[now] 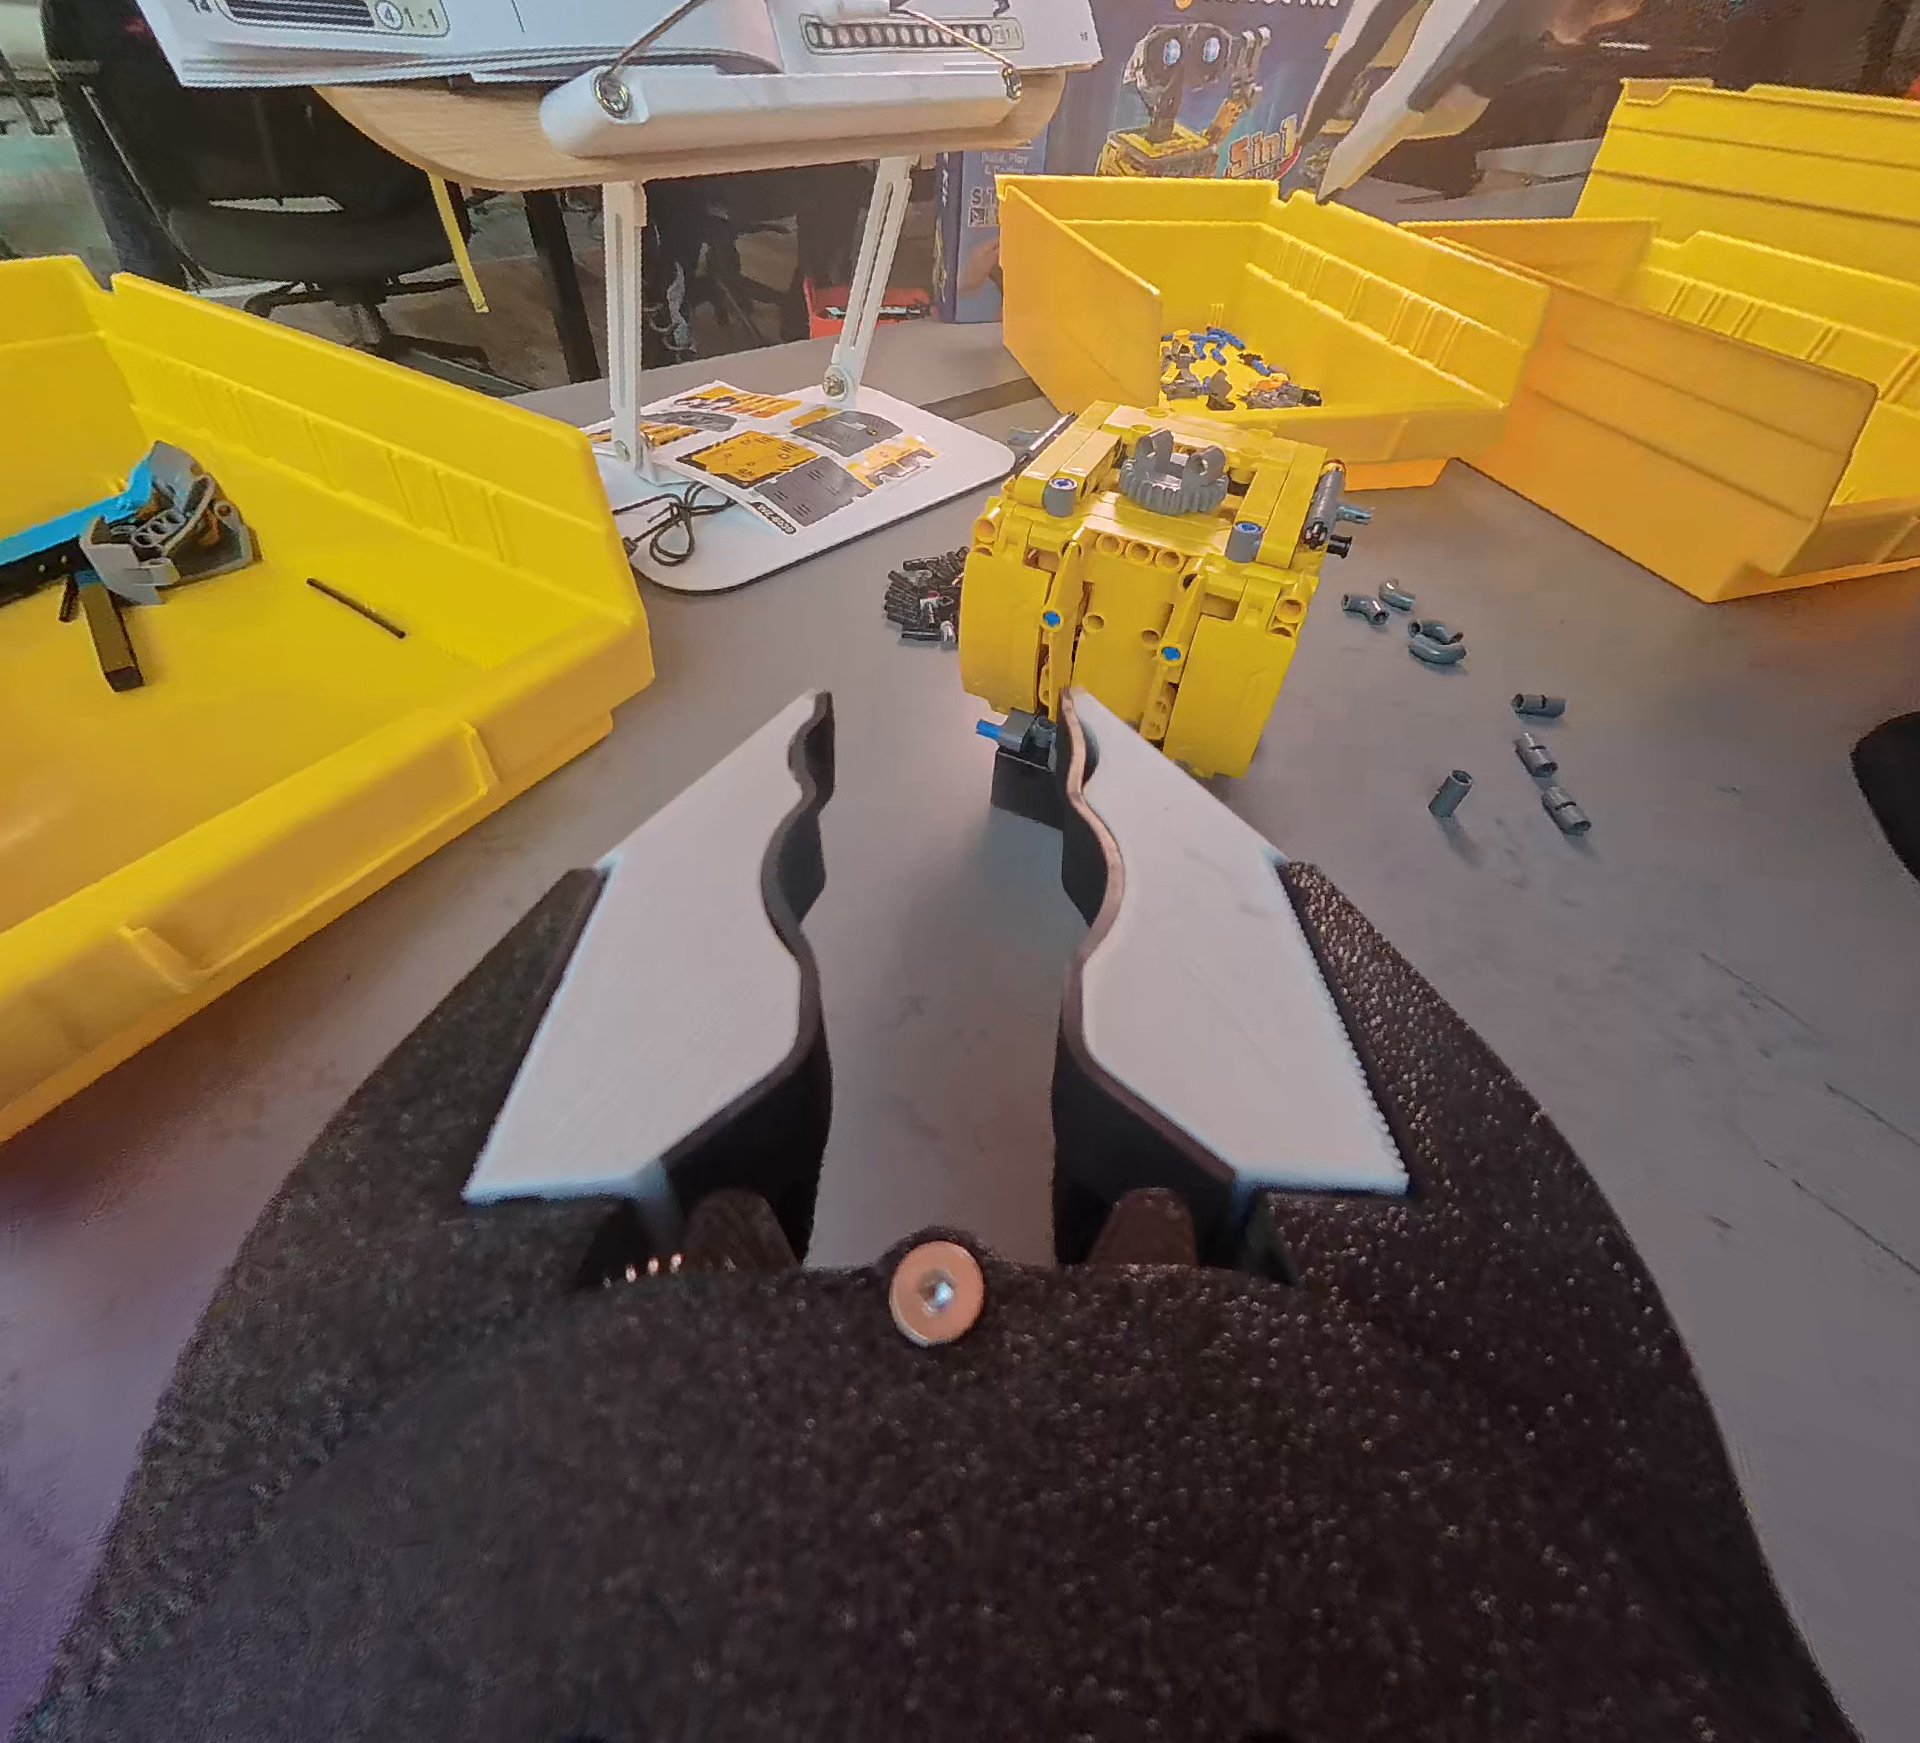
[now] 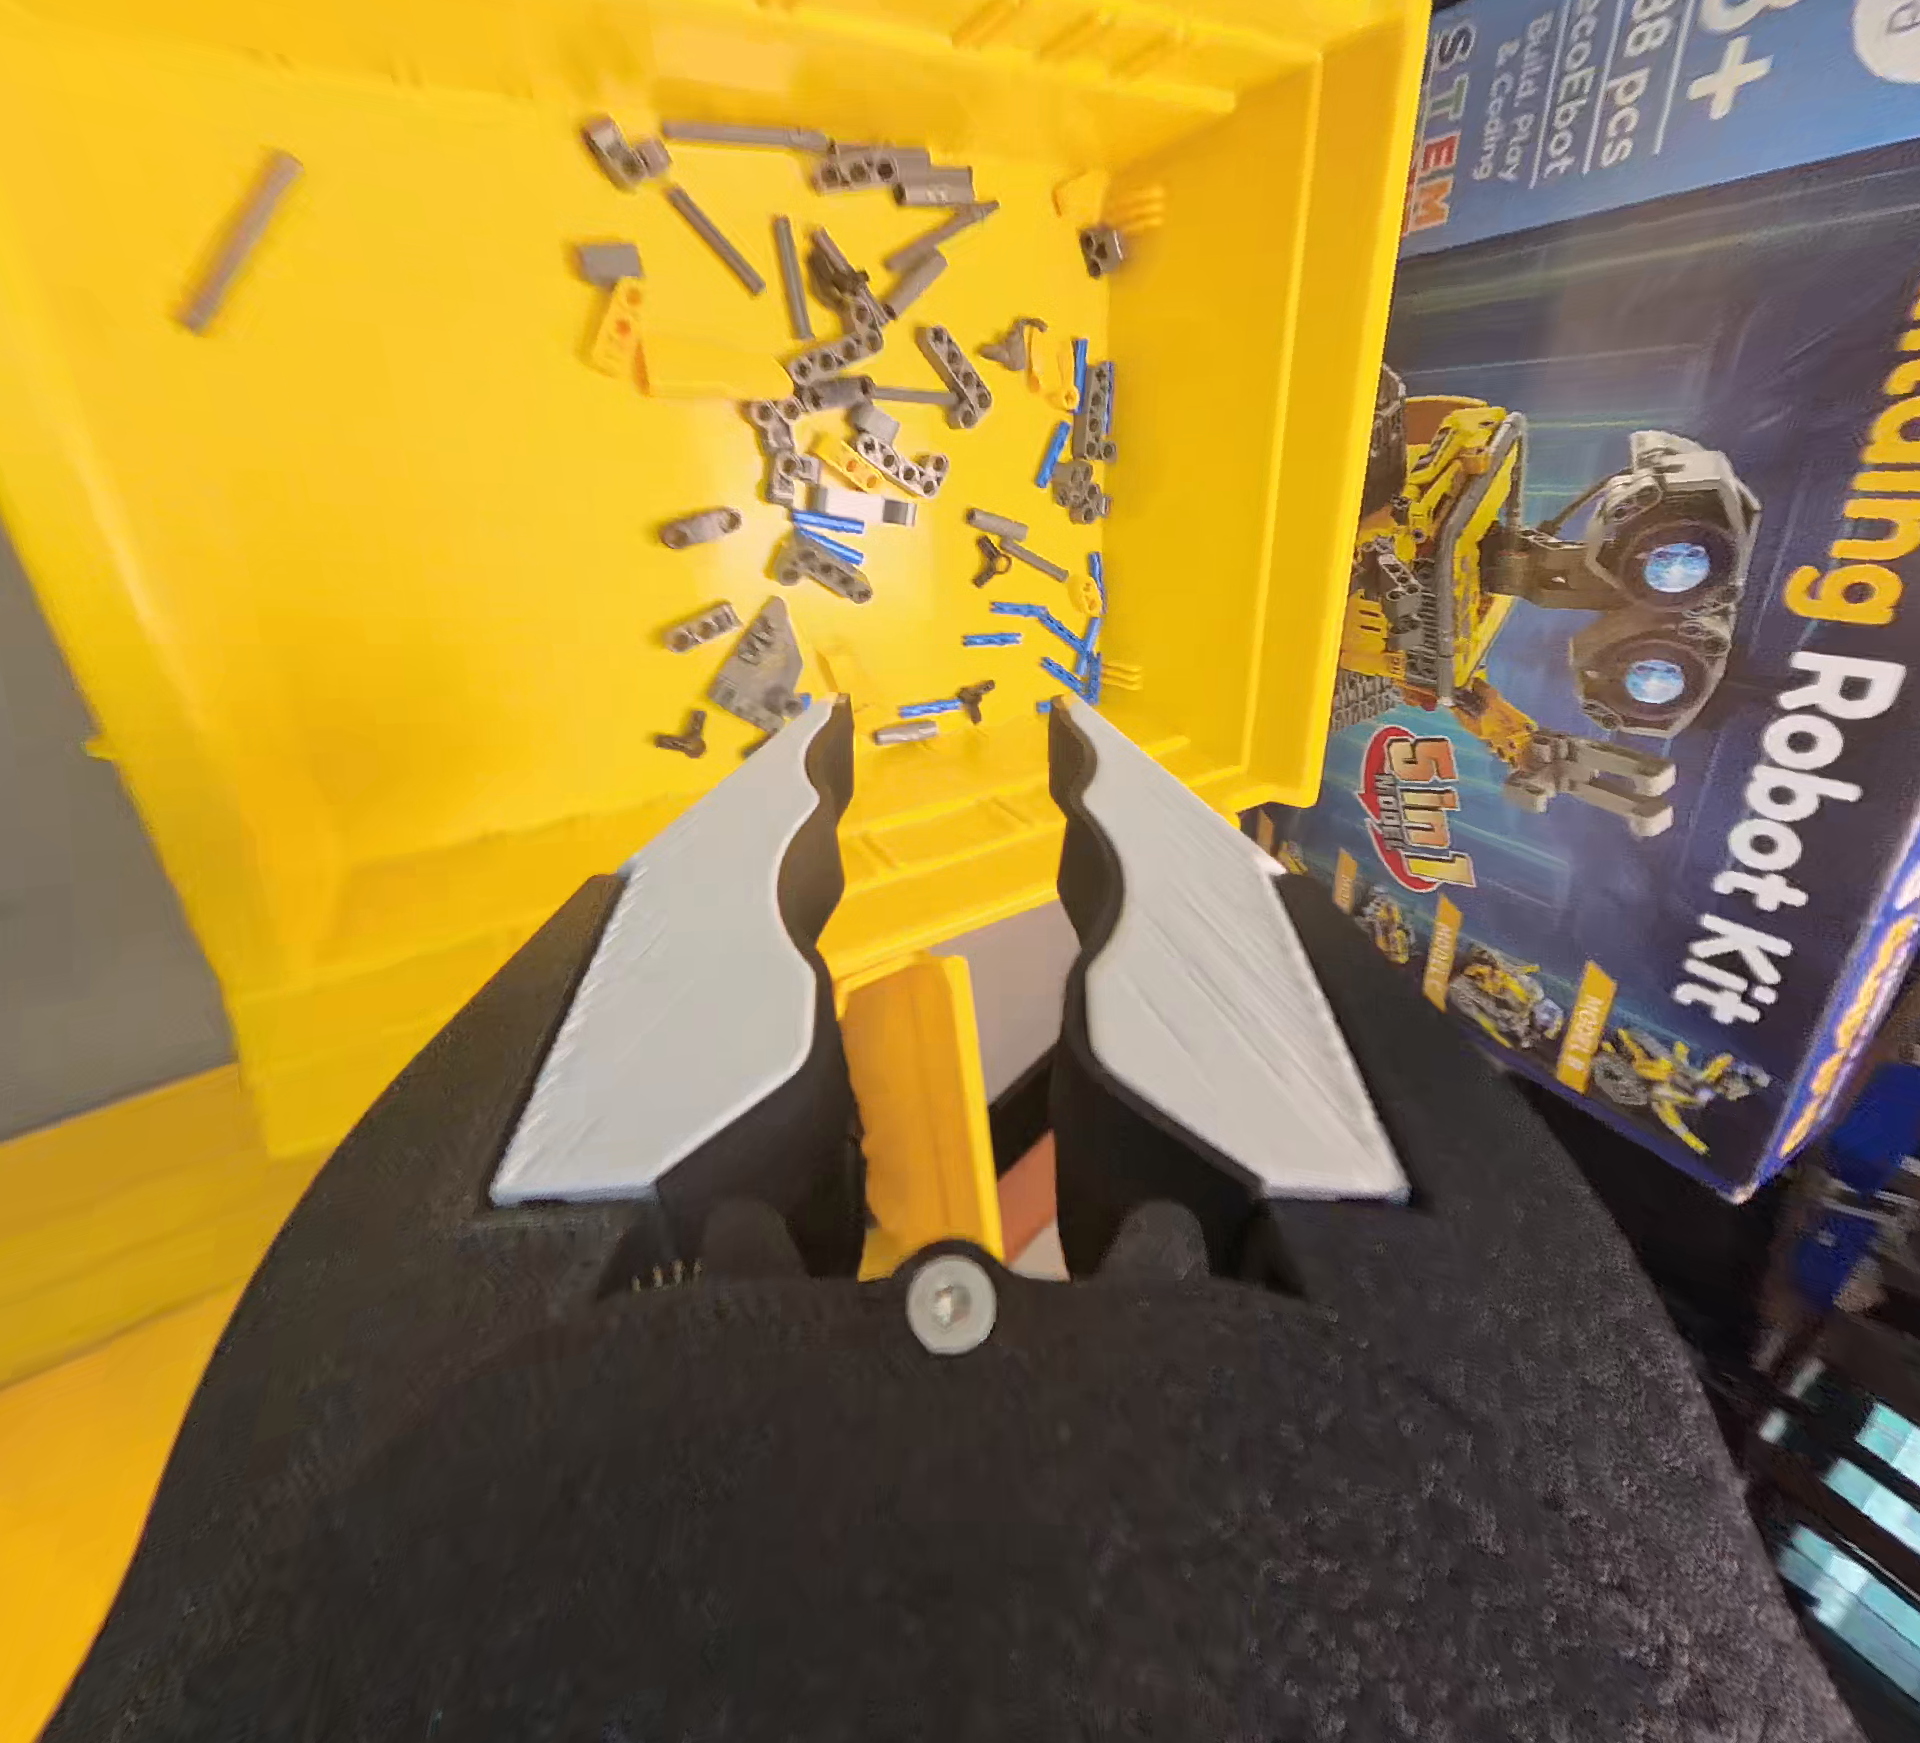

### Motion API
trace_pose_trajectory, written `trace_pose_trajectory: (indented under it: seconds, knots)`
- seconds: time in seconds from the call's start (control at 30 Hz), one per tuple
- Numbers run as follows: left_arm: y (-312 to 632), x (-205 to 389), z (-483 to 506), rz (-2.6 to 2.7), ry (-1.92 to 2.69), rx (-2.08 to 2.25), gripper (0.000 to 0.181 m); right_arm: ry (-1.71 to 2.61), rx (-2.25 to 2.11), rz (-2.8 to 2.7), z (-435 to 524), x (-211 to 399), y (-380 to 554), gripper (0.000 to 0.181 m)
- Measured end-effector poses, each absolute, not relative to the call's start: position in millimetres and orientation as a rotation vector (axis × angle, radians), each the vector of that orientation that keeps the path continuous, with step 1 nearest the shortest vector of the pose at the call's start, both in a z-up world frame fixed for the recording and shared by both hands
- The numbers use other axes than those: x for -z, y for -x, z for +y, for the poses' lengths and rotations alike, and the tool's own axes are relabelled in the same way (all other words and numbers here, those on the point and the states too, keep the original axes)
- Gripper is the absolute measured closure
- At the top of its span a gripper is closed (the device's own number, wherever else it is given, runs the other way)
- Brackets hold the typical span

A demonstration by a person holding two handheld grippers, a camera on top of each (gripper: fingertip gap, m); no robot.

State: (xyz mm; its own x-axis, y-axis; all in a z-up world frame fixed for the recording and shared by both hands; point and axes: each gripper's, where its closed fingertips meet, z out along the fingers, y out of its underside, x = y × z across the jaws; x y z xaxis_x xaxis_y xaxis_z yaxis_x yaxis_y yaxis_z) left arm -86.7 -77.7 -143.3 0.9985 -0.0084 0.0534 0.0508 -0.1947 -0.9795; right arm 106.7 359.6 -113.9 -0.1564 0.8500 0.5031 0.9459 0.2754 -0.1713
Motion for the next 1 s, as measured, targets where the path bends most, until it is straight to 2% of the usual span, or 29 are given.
trace_pose_trajectory:
  seconds: [0.23,0.47,0.67,1.0]
  knots:
    - [95.5,157.1,-75.1,-0.042,1.814,0.013,0.140,1.678,0.578,-2.353,427.4,176.2,-127.3,0.145]
    - [96.7,166.8,-71.2,-0.036,1.851,-0.003,0.140,1.828,0.742,-2.585,425.8,218.4,-134.5,0.142]
    - [96.6,165.8,-71.2,-0.036,1.846,0.000,0.140,1.857,0.985,-2.669,424.8,229.1,-149.9,0.144]
    - [96.8,164.6,-72.6,-0.035,1.842,0.006,0.140,1.970,0.906,-2.737,416.4,237.0,-153.2,0.158]
